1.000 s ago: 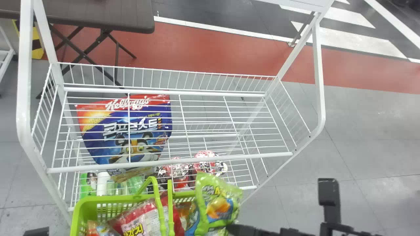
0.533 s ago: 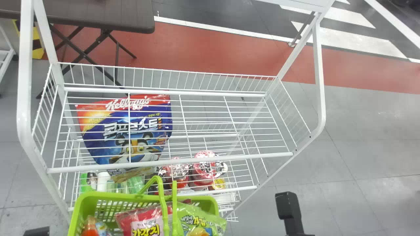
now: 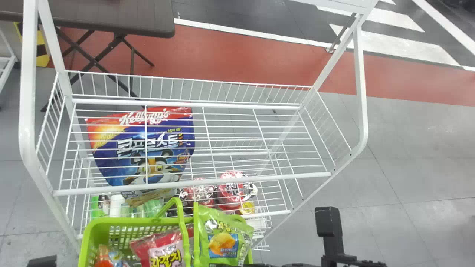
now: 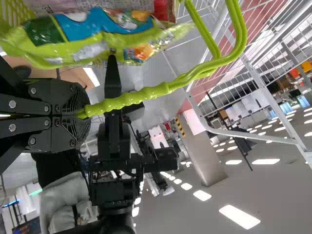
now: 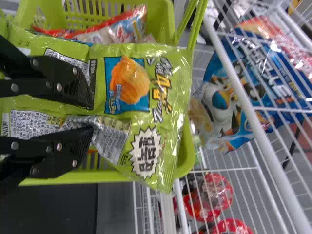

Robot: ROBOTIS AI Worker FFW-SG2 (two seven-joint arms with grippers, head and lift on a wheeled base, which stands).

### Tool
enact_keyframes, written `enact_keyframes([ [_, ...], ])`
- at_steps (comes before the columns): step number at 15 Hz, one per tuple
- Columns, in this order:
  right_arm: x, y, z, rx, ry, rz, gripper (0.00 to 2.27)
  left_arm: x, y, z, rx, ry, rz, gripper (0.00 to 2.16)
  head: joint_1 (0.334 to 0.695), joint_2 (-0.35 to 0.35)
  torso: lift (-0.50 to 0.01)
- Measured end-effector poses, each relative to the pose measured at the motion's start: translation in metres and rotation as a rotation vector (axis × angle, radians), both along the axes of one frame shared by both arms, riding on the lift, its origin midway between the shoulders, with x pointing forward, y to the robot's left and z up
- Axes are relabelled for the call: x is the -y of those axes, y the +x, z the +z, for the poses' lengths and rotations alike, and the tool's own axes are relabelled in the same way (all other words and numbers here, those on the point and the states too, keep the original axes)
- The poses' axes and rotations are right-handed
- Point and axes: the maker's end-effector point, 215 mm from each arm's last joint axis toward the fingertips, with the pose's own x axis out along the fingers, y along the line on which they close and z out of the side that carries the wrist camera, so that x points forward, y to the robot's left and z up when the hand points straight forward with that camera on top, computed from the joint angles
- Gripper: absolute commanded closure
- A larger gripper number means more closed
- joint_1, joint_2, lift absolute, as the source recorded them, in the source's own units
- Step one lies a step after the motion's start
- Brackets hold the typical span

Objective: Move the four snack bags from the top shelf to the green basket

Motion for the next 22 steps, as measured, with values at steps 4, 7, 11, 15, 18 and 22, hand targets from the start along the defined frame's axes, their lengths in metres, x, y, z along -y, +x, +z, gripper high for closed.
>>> enact_keyframes([
  [4,-0.005,0.001,0.019,0.027,0.053,0.007,0.05,-0.001,0.002,-0.001,0.001,0.004,0.002,1.43,0.695,-0.35,0.0],
  [7,-0.004,-0.003,0.026,0.022,0.069,0.011,0.05,-0.001,0.002,-0.001,0.001,0.004,0.0,1.43,0.695,-0.35,0.0],
  [11,-0.007,-0.01,0.031,0.004,0.087,0.022,0.05,-0.001,0.003,0.0,0.002,0.002,0.0,1.43,0.695,-0.35,0.0],
  [15,0.006,0.015,0.057,0.122,0.055,-0.015,0.04,-0.001,0.003,0.0,0.002,-0.001,0.001,1.43,0.695,-0.35,0.0],
  [18,0.041,0.101,0.117,0.549,-0.05,-0.122,0.04,0.0,0.003,0.0,0.001,-0.002,-0.001,1.43,0.695,-0.35,0.0],
  [22,0.065,0.145,0.201,0.987,-0.172,-0.208,0.04,0.001,0.001,0.0,-0.003,-0.006,-0.003,1.43,0.695,-0.35,0.0],
])
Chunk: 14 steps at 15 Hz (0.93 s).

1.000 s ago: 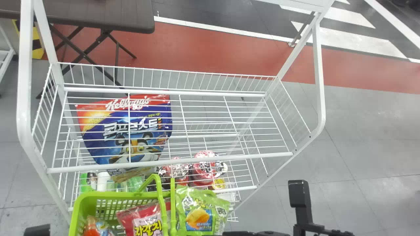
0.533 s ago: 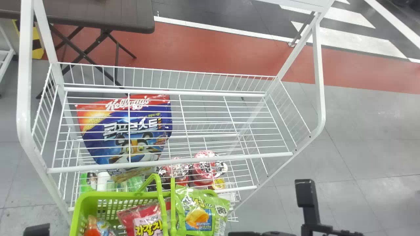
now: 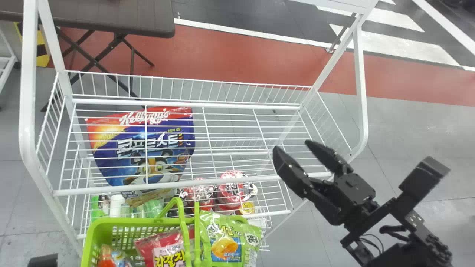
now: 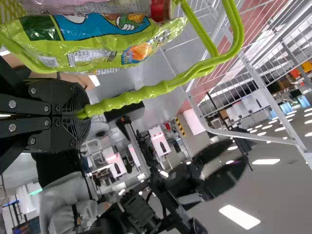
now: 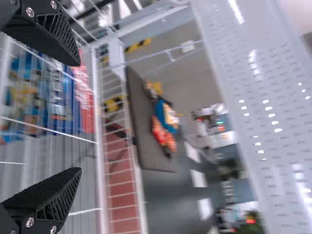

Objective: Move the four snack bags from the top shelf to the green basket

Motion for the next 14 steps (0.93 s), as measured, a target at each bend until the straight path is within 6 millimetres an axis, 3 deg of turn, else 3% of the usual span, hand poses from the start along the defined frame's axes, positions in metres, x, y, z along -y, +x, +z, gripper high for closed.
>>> enact_keyframes([
  [5,-0.007,0.006,0.01,0.169,-0.071,-0.103,0.04,0.0,0.0,-0.002,-0.003,0.001,0.002,1.43,0.695,-0.35,0.0],
  [10,-0.016,0.006,-0.004,0.098,-0.068,-0.12,0.04,0.0,-0.001,-0.002,-0.003,0.0,0.0,1.43,0.695,-0.35,0.0],
  [14,-0.029,0.005,-0.003,0.089,-0.072,-0.115,0.06,0.001,-0.003,0.0,-0.004,-0.003,-0.002,1.43,0.695,-0.35,0.0],
])
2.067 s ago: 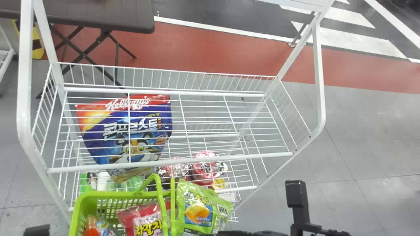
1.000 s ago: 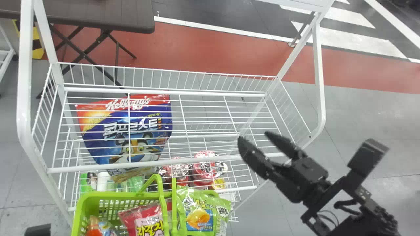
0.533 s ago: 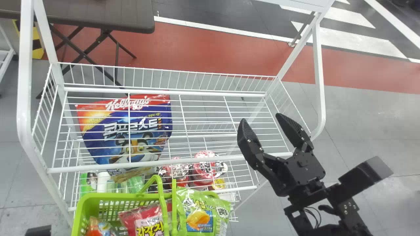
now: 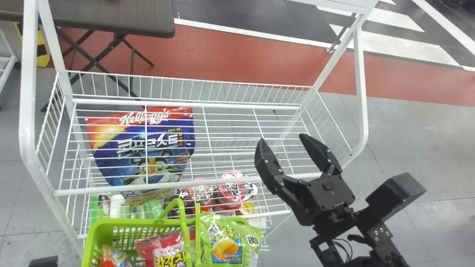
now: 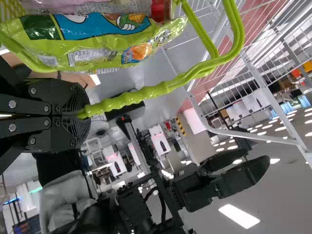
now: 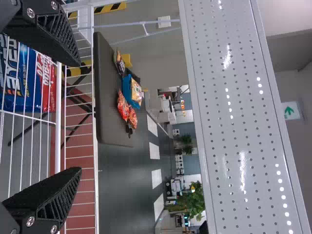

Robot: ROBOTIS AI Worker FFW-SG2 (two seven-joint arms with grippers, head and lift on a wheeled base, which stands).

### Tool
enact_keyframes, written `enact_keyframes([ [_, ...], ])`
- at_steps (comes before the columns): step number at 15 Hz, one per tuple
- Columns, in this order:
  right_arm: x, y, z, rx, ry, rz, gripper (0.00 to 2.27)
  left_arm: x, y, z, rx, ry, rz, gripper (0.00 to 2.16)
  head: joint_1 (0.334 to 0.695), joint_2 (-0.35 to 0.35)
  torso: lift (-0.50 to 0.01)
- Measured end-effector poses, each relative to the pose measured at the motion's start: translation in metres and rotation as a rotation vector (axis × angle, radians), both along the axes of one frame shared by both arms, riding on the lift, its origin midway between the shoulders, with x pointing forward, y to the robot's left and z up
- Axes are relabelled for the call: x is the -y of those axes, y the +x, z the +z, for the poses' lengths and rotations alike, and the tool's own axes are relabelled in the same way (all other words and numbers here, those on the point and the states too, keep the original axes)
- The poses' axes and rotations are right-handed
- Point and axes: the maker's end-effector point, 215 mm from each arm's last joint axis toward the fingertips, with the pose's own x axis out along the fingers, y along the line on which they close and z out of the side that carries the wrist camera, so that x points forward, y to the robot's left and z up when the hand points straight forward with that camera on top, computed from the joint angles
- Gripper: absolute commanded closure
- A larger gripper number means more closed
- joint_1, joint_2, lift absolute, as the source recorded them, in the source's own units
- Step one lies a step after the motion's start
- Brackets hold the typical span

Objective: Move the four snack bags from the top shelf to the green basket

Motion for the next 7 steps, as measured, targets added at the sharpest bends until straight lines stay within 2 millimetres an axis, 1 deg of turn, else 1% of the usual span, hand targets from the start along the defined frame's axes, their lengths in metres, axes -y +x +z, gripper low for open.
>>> enact_keyframes([
  [3,-0.005,-0.0012,-0.0001,0.0,0.006,0.005,0.06,0.0003,-0.0017,0.0002,-0.002,0.0,-0.002,1.43,0.695,-0.35,0.0],
  [7,-0.0056,-0.0015,0.0011,0.007,-0.003,-0.016,0.06,0.0018,-0.0034,0.0008,-0.002,-0.002,-0.007,1.43,0.695,-0.35,0.0],
])
